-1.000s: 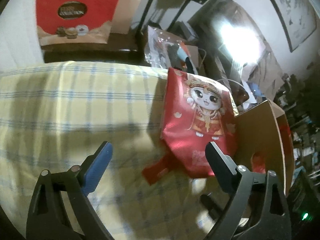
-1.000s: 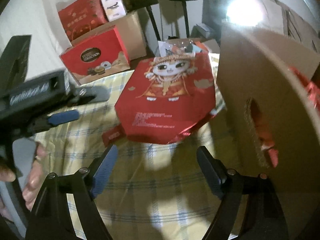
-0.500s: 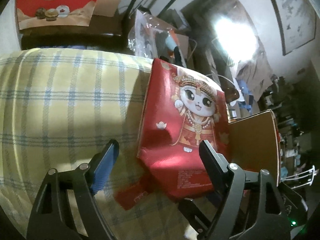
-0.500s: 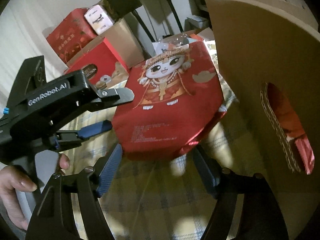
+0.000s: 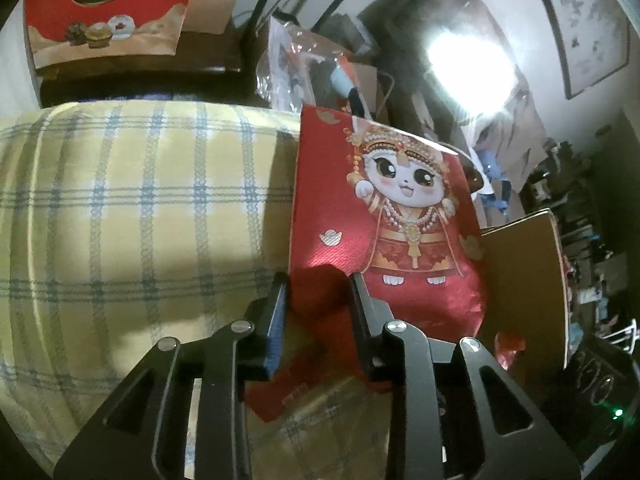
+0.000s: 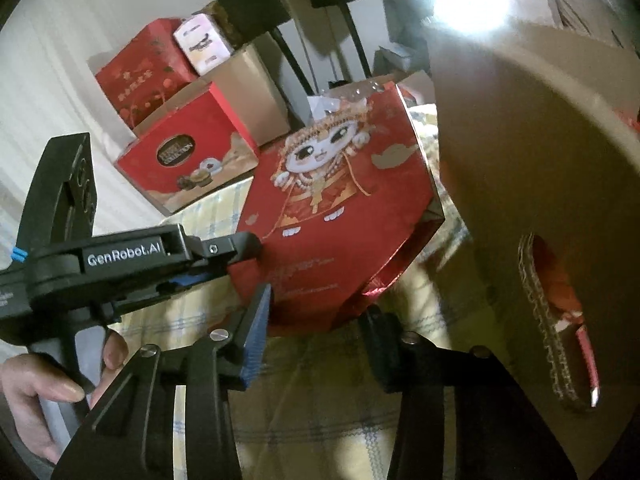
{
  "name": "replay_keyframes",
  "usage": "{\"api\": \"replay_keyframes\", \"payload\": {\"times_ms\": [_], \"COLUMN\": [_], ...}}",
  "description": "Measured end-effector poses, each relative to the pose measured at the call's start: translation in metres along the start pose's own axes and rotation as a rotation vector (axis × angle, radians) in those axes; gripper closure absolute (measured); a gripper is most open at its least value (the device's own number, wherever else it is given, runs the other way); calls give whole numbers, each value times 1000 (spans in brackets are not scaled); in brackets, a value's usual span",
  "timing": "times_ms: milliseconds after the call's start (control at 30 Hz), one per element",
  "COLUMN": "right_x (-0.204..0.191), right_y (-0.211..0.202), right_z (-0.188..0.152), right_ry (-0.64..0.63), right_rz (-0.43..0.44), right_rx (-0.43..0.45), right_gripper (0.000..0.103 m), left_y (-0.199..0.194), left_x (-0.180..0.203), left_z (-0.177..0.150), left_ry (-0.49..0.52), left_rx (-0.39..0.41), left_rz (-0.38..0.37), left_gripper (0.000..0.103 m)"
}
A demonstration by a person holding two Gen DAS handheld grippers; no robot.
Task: Organize objects
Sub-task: 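Lift the red cat-print packet with the left gripper and lower it into the cardboard box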
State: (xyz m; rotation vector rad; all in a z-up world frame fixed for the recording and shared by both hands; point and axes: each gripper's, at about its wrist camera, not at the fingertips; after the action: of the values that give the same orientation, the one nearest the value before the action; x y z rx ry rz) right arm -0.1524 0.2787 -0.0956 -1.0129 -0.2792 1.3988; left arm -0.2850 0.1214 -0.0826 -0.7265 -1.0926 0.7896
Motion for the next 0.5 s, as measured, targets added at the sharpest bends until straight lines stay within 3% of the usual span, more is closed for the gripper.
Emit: {"api": "replay_keyframes", "payload": {"times_ms": [300, 500], "right_x": [-26, -38], "right_y": [-34, -67], "right_z": [10, 17], "right_ry": [-90, -141], "right_rz": [27, 33], "right_rx": [45, 69], "right_gripper": [61, 61], "left_y": [-45, -79], "left_x": [1, 22], "left_z": [-9, -12], "left_ry": [-6, 19], "left_rx": [77, 129], "left_rz": [-24, -39], "left_gripper": [78, 80]}}
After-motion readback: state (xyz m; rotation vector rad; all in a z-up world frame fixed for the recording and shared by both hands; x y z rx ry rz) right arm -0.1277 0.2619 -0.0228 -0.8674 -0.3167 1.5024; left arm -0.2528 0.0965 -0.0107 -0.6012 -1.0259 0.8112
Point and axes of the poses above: each gripper's, at about its wrist camera, not at the fingertips, and y roughly the way its jaws point, x to its right, z to its top, and after that the axes turned 4 degrees about z, right-handed
